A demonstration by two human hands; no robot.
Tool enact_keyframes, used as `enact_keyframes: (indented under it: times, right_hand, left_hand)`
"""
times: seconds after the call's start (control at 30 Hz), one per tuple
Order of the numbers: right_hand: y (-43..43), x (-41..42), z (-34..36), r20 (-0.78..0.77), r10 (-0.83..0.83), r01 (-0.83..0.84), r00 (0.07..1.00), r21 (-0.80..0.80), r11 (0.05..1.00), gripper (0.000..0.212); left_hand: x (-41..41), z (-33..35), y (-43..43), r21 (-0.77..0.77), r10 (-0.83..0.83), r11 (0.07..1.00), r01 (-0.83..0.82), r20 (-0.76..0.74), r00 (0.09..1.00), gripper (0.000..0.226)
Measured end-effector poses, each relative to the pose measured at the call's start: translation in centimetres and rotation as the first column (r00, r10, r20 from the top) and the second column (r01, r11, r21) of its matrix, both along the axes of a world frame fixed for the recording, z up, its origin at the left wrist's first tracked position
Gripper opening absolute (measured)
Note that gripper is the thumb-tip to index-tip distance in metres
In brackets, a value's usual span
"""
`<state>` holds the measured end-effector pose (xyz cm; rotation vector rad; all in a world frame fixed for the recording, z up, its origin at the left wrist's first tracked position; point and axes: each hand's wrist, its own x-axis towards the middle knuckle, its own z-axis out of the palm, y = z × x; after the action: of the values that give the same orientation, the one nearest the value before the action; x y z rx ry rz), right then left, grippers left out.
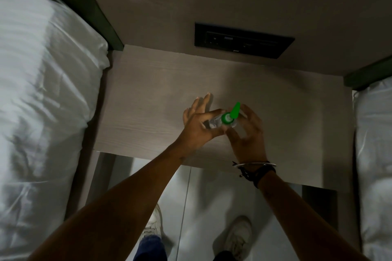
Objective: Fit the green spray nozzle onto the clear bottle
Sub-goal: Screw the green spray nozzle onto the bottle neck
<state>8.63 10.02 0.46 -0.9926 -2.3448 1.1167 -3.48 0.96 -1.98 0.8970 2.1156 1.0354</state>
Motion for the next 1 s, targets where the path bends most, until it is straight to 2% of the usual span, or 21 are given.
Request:
enact_keyframes:
  times: [0.1, 0.2, 0.27, 0.33, 0.37, 0.43, 0.53, 0.57, 0.63, 0.73, 0.77, 0.83, 0.9, 0.93, 1.0]
  right_hand:
    - [0.8, -0.5, 0.3, 0.007, -0.040, 0.041, 0.999, -0.072, 0.997, 0.043]
    - [0.9, -1.4, 0.9, 0.076, -0.124, 0.126, 0.989, -0.024, 0.992, 0.065]
    - [0.4, -1.6, 1.1, 0.117, -0.129, 0.128, 0.985, 0.021, 0.992, 0.072]
    - [0.0, -1.3, 1.0, 0.083, -0.083, 0.088, 0.993, -0.056, 0.995, 0.079]
    - [0.1, -1.1, 0.9, 0.031, -0.054, 0.057, 0.998, -0.119, 0.991, 0.076]
    - [0.7, -0.8, 0.5, -0.064, -0.019, 0.007, 0.998, -0.179, 0.984, 0.053]
    - [1.9, -0.9, 0.5, -0.067, 0.007, -0.018, 0.998, -0.163, 0.986, 0.033]
    - [2.1, -1.1, 0.5, -0.061, -0.001, -0.007, 0.998, -0.123, 0.992, 0.033]
    - [2.3, -1.3, 0.4, -0.054, -0.002, 0.000, 0.999, -0.039, 0.999, 0.047]
    - [2.1, -1.3, 0.4, 0.007, 0.106, -0.105, 0.994, -0.092, 0.990, 0.079]
    - [2.4, -1.3, 0.3, 0.015, 0.163, -0.160, 0.987, -0.096, 0.982, 0.076]
    - [2.8, -1.5, 0.1, 0.000, 0.221, -0.220, 0.975, -0.057, 0.974, 0.051]
    - [3.0, -1.8, -0.1, -0.006, 0.165, -0.165, 0.986, -0.022, 0.986, 0.035]
    - [2.9, -2.0, -0.2, -0.013, 0.122, -0.122, 0.992, -0.003, 0.992, 0.033]
    - [2.5, -2.4, 0.0, 0.007, 0.053, -0.053, 0.999, 0.033, 0.998, 0.046]
  left_hand:
    - [0.0, 0.2, 0.1, -0.015, -0.010, 1.000, 0.010, 0.003, 1.000, 0.049]
    - [-0.1, 0.1, 0.1, -0.004, -0.010, 1.000, 0.010, 0.005, 1.000, 0.047]
    - [-0.1, 0.0, 0.0, -0.011, -0.007, 1.000, 0.006, -0.027, 1.000, 0.043]
    - [-0.1, -0.2, 0.0, -0.027, -0.008, 1.000, 0.006, -0.072, 0.997, 0.041]
    - [0.0, -0.1, 0.1, -0.026, -0.005, 1.000, 0.003, -0.064, 0.998, 0.042]
    - [0.0, 0.1, 0.1, -0.018, 0.000, 1.000, 0.000, -0.020, 1.000, 0.046]
    - [0.0, 0.3, 0.1, -0.017, -0.007, 1.000, 0.007, -0.009, 1.000, 0.051]
    - [0.0, 0.3, 0.1, -0.013, -0.005, 1.000, 0.005, -0.012, 1.000, 0.050]
    - [0.1, 0.1, 0.1, -0.003, 0.006, 1.000, -0.006, -0.021, 1.000, 0.047]
    - [0.3, 0.0, 0.1, 0.002, 0.034, 0.999, -0.034, -0.034, 0.999, 0.042]
    - [0.2, 0.1, 0.1, 0.000, 0.036, 0.999, -0.036, -0.026, 0.999, 0.044]
    - [0.0, 0.2, 0.1, -0.005, 0.016, 1.000, -0.016, -0.007, 1.000, 0.048]
    - [-0.2, 0.2, 0.1, -0.001, -0.009, 1.000, 0.009, -0.003, 1.000, 0.050]
    - [-0.2, 0.1, 0.1, 0.001, -0.014, 1.000, 0.014, -0.013, 1.000, 0.048]
    - [0.0, -0.2, 0.1, 0.000, 0.005, 1.000, -0.005, -0.052, 0.999, 0.038]
